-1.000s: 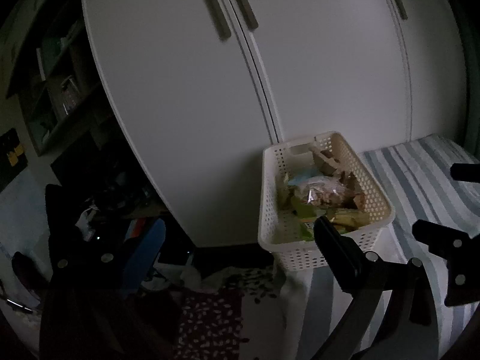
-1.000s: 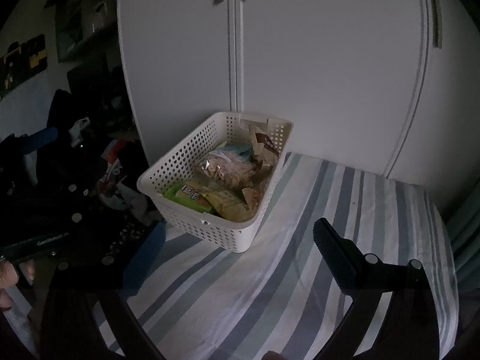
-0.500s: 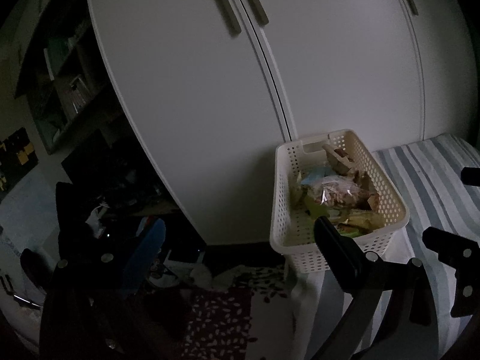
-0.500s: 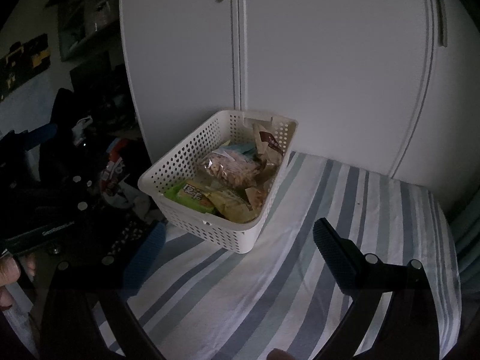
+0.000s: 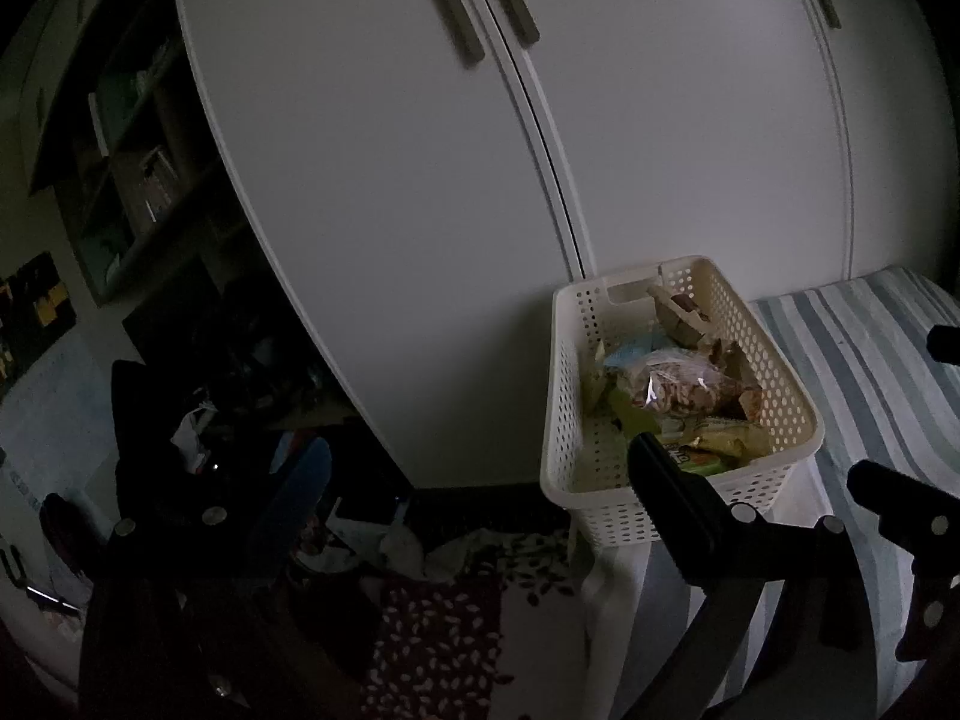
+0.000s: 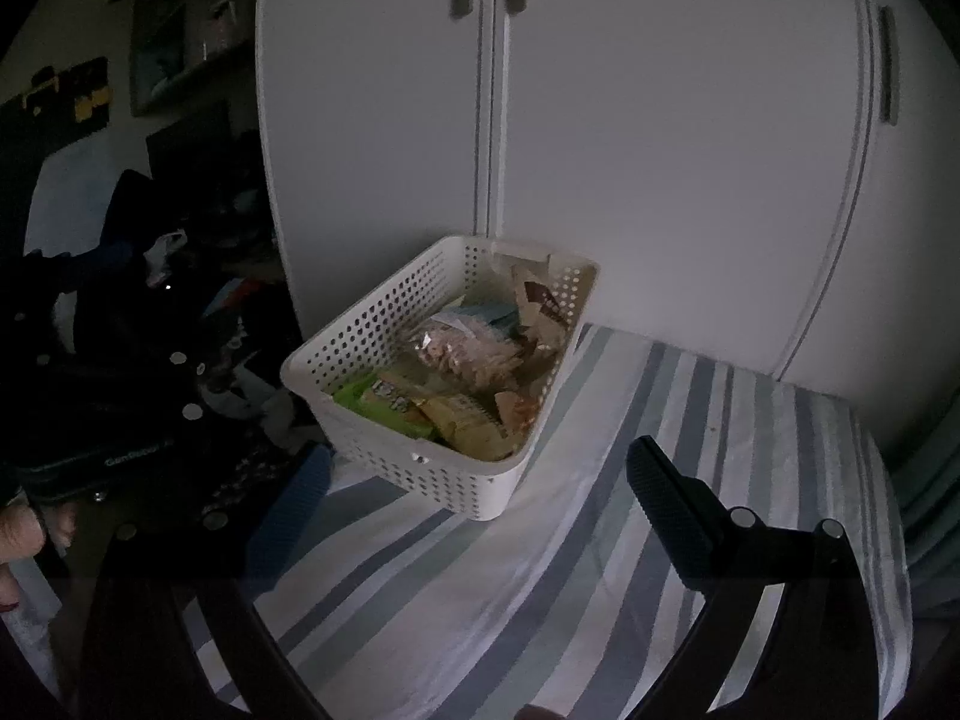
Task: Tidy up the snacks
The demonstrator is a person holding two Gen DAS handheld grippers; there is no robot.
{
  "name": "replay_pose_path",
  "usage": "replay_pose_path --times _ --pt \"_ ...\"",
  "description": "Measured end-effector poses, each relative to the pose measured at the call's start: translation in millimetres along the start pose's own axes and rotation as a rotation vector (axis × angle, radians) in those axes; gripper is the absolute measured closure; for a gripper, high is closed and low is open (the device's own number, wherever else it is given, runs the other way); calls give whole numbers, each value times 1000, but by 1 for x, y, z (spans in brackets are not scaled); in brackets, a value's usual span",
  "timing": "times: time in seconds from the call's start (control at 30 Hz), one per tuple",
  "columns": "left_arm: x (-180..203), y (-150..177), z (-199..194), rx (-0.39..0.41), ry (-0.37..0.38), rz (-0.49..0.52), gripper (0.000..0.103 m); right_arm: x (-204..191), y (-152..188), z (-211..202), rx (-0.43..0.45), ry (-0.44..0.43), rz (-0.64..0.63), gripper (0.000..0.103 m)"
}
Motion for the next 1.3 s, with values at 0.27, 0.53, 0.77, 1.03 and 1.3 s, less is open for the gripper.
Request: replay_pose_path --times 0.27,0.53,0.77,1.03,1.3 --pt "0 0 0 0 0 -1 2 1 1 3 -12 9 -5 5" --pt "2 0 1 -1 1 -2 3 0 2 3 -14 9 -8 5" --pt "8 2 2 4 12 0 2 -1 2 1 -6 24 -18 5" --pt "10 1 2 4 14 -1 2 -2 2 1 -8 12 -13 5" --pt "11 0 1 5 14 2 2 2 0 1 -2 17 0 5"
Point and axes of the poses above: each gripper's, at about its wrist camera, not at the fingertips, and z roughly the way its jaws point, x to its right, y to its underside, the point moved 8 cm from there along z, roughly the way its jaws point
